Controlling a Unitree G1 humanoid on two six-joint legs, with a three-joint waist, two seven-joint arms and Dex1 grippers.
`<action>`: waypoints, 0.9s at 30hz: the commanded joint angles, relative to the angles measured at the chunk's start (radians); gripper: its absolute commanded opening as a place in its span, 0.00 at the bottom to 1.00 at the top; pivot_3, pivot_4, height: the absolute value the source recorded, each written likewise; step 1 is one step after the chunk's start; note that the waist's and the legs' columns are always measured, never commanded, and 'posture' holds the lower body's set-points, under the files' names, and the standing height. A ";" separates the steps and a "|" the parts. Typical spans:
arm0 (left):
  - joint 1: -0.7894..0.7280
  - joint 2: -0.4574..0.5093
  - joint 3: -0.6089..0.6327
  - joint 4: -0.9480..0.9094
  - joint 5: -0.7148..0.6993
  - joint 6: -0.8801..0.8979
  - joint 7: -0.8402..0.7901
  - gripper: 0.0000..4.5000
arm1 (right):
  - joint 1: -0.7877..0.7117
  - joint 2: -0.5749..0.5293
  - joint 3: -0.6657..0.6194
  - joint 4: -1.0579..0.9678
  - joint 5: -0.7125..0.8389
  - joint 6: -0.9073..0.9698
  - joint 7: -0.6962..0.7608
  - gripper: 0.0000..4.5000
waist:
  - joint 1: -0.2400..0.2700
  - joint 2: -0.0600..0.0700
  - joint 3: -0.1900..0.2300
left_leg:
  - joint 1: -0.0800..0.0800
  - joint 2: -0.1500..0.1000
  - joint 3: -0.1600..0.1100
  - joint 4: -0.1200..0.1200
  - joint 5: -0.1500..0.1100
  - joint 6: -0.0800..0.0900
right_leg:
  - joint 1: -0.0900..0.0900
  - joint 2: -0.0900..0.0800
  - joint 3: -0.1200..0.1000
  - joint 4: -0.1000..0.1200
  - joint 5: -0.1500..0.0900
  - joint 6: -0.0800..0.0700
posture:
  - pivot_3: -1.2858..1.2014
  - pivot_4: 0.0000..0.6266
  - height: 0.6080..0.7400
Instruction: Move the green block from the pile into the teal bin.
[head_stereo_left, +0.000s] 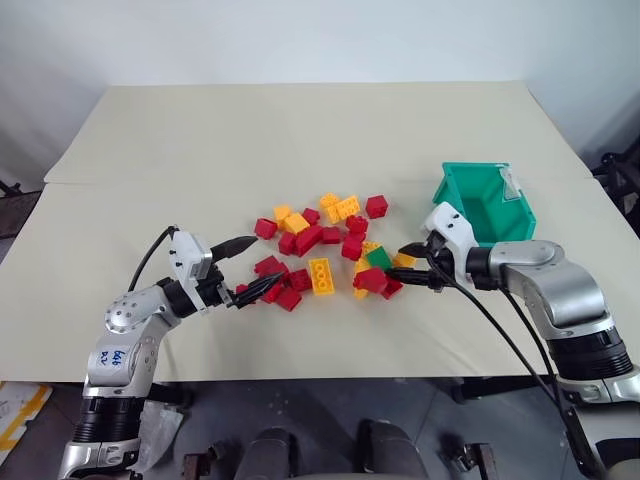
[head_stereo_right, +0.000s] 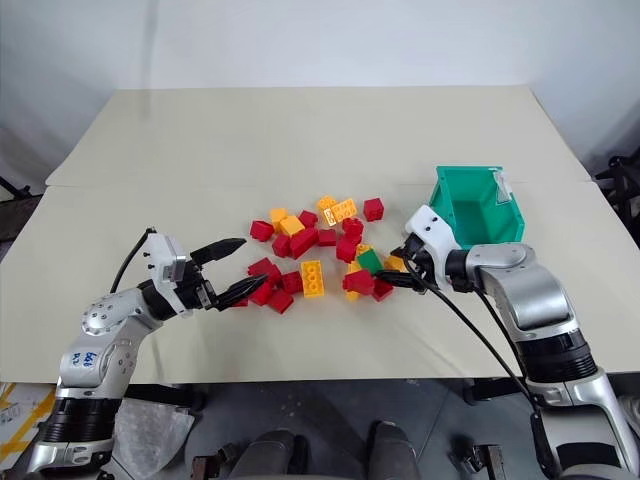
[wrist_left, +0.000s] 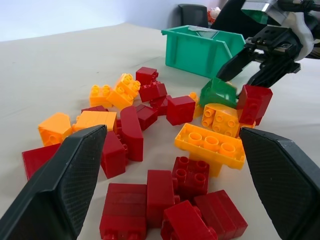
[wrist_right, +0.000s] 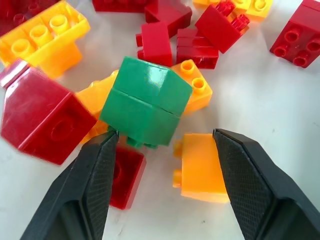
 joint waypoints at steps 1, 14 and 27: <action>-0.013 0.004 0.001 -0.027 -0.004 -0.010 -0.002 1.00 | -0.035 0.014 0.027 0.025 -0.012 -0.008 -0.003 0.70 | -0.001 0.000 0.000 | 0.000 0.000 0.000 0.000 0.000 0.000 | 0.000 0.000 0.000 0.000 0.000 0.000 | 0.52 0.24 1.00; 0.005 -0.011 0.000 -0.043 -0.004 -0.012 0.016 1.00 | -0.111 0.086 0.091 0.103 -0.041 -0.104 0.039 0.70 | -0.002 0.000 0.000 | 0.000 0.000 0.000 0.000 0.000 0.000 | 0.000 0.000 0.000 0.000 0.000 0.000 | 0.52 0.24 1.00; 0.014 -0.011 0.003 -0.050 -0.005 -0.013 0.024 1.00 | -0.117 0.073 0.091 0.116 -0.059 -0.128 0.078 0.32 | -0.001 0.000 0.000 | 0.000 0.000 -0.001 0.000 0.000 0.000 | 0.000 0.000 -0.001 0.000 0.000 0.000 | 0.52 0.24 1.00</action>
